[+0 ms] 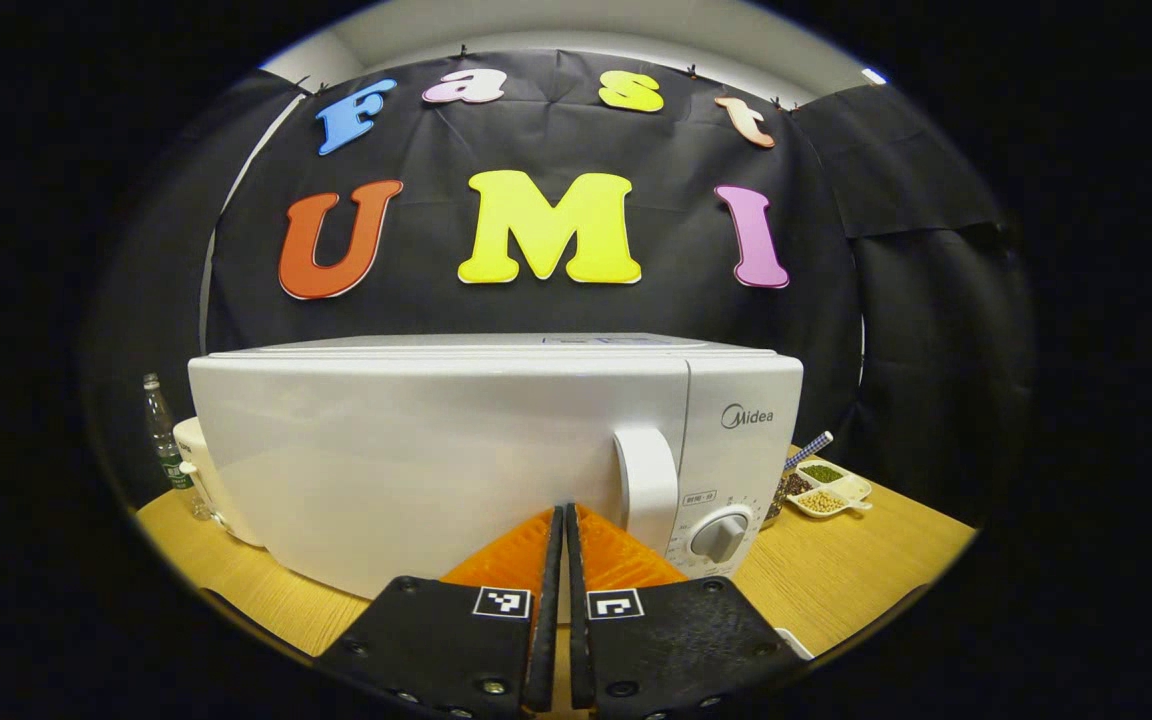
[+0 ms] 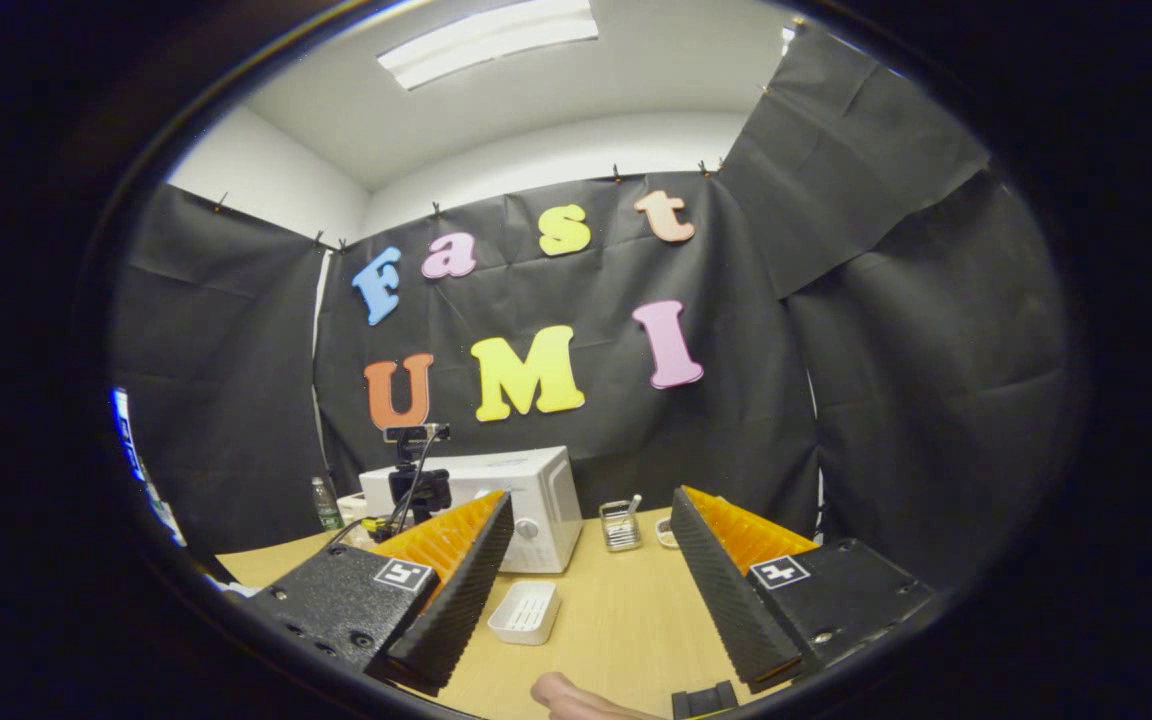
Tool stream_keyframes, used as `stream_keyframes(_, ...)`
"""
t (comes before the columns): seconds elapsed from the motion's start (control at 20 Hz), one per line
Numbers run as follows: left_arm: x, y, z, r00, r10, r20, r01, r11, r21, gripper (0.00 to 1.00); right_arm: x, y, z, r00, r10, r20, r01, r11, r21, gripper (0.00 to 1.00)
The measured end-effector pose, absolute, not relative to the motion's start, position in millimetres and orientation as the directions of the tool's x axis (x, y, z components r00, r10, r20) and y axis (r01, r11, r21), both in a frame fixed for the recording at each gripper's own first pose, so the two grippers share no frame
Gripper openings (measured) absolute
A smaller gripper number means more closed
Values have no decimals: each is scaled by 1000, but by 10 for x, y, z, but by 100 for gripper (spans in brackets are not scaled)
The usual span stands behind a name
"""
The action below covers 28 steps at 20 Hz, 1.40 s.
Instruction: Open the microwave oven with the left hand, put the food in, and close the microwave oven.
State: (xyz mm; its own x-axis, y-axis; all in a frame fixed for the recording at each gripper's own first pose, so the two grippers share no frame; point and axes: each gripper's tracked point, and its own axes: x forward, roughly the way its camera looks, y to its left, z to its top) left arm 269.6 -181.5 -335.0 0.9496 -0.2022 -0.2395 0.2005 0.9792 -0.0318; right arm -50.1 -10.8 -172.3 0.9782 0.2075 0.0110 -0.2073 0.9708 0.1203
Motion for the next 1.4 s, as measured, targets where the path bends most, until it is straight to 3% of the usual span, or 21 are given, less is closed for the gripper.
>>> stream_keyframes(0.15,2617,-1777,-3418,936,-206,-287,190,978,-84,5,-577,-144,-1689,983,185,9,-185,979,90,90)
stream_keyframes(0.2,2565,-1750,-3401,935,-204,-289,185,978,-93,6,-596,-154,-1670,984,178,9,-178,981,82,100)
stream_keyframes(0.25,2496,-1720,-3358,935,-205,-289,183,978,-102,6,-615,-162,-1659,985,171,6,-171,982,76,90)
stream_keyframes(0.35,2276,-1654,-3175,942,-206,-265,183,977,-107,6,-637,-175,-1662,988,153,-10,-152,986,68,90)
stream_keyframes(0.4,2151,-1609,-3046,947,-208,-244,189,977,-101,6,-656,-199,-1664,990,140,-20,-139,989,59,100)
stream_keyframes(0.45,2000,-1590,-2907,949,-218,-227,200,975,-102,6,-668,-233,-1660,992,124,-27,-123,991,50,90)
stream_keyframes(0.7,1163,-1344,-2141,957,-251,-143,238,965,-107,6,-766,-295,-1491,997,68,-33,-67,997,29,90)
stream_keyframes(0.75,992,-1240,-1989,962,-241,-129,231,969,-90,6,-789,-315,-1442,998,58,-28,-57,998,33,100)
stream_keyframes(0.8,837,-1143,-1830,967,-229,-111,222,972,-73,6,-816,-323,-1379,999,49,-20,-48,998,41,100)
stream_keyframes(0.85,680,-1037,-1677,973,-209,-93,206,978,-46,6,-830,-337,-1323,999,40,-13,-40,998,50,90)
stream_keyframes(0.9,539,-927,-1551,981,-179,-75,178,984,-17,6,-833,-346,-1272,999,33,-7,-32,998,58,100)
stream_keyframes(0.95,410,-806,-1462,988,-140,-68,140,990,4,6,-844,-362,-1219,1000,27,2,-27,998,63,90)
stream_keyframes(1.4,-345,-565,-1043,998,-49,-38,48,998,-32,6,-829,-171,-1013,999,32,5,-32,996,82,90)
